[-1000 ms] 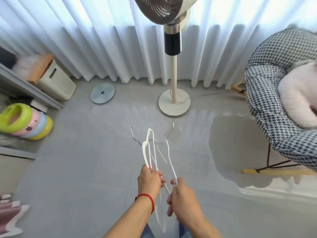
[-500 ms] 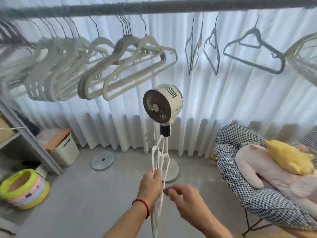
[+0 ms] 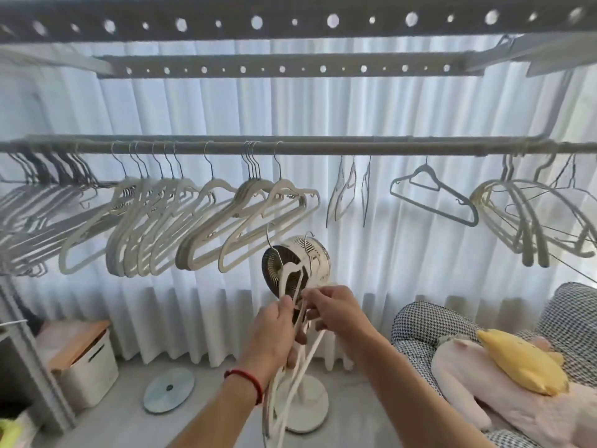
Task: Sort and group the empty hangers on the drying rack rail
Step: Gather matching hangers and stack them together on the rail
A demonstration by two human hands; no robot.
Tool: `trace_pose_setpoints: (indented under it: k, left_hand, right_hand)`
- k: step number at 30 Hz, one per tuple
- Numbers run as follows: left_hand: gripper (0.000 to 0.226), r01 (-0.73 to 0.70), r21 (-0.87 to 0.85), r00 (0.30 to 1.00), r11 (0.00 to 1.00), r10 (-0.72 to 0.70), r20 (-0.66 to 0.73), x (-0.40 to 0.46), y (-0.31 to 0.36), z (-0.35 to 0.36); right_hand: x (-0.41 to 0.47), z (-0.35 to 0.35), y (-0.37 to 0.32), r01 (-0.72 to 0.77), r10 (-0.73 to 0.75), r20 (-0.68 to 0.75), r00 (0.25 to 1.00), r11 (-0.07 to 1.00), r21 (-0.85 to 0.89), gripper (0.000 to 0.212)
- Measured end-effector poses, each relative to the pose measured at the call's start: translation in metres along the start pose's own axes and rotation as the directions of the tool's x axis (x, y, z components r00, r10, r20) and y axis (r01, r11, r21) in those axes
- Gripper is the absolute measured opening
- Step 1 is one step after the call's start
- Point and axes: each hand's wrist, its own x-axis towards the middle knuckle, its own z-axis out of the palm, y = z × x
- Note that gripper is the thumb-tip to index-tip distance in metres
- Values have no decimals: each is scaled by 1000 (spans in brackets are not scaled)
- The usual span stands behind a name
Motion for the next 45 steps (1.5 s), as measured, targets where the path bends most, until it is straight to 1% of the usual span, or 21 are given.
trace_pose_setpoints:
  k: [2,4,7,10,12,15,19,21,24,27,29,31,33,34,35,36,37,40,42,43,45]
  left_hand:
    - [51,-3,148,1000,989,7,-24,15,21,-7]
    - [48,27,198,1000,980,-24,-15,33,42,-13]
    - [45,44,123,998,991,-48,32,57,77,-18]
    - [46,13,82,999,997,-16,33,78,111,-15]
    - [44,14,53,999,998,-16,27,92,132,-11]
    - [40,35,72,999,997,-37,27,112,163,-5]
    - [35,109,92,994,990,-111,19,136,195,-3]
    - [36,128,107,992,986,-129,4,144,200,-2]
    - [33,187,100,982,977,-185,-30,151,189,3]
    - [39,235,21,970,972,-236,52,149,166,8]
    - [44,205,-3,976,979,-204,78,144,154,10]
    - [36,152,15,986,988,-153,63,139,148,10]
    - [20,143,14,988,990,-144,58,138,146,9]
    - [13,151,4,986,989,-151,71,137,146,7]
    - [8,154,13,984,988,-154,87,137,146,5]
    - [9,147,51,985,988,-151,88,137,146,3]
    - [13,133,106,987,985,-141,73,138,146,0]
    - [44,132,268,991,954,-136,-2,139,143,-12]
    - [56,148,380,989,913,-147,-30,137,144,-20]
    - [51,144,440,989,886,-145,-31,135,147,-23]
    - [27,126,552,991,824,-135,-23,131,154,-28]
  right_hand:
    - [10,-3,-16,14,-14,8,1000,1000,14,25]
    - [23,-6,-34,62,-64,35,997,996,67,26]
    - [41,-13,-65,120,-143,101,985,971,205,30]
    - [59,-26,-99,203,-240,122,963,945,255,31]
    - [70,-38,-119,251,-282,108,953,939,235,31]
    - [87,-51,-141,286,-303,103,948,946,151,29]
    - [111,-58,-154,242,-260,93,961,956,166,30]
    - [122,-59,-156,210,-236,112,965,956,202,27]
    - [133,-58,-149,171,-200,135,970,964,202,24]
    - [138,-57,-137,178,-204,164,965,971,158,25]
    - [139,-58,-129,225,-243,173,954,967,116,26]
    - [142,-62,-120,324,-322,122,939,946,5,28]
    - [150,-72,-112,397,-409,-53,911,905,-153,25]
    - [156,-80,-108,395,-425,-152,892,898,-195,22]
    - [164,-87,-104,365,-409,-233,882,907,-212,23]
    - [174,-95,-100,310,-364,-283,887,925,-218,32]
    - [185,-102,-97,242,-301,-297,906,946,-217,45]
    - [216,-108,-91,99,-134,-250,959,984,-146,77]
    - [235,-105,-88,59,-67,-224,972,997,-42,86]
    - [243,-104,-87,37,-33,-204,978,999,16,86]
    - [256,-102,-89,-2,18,-152,988,994,105,81]
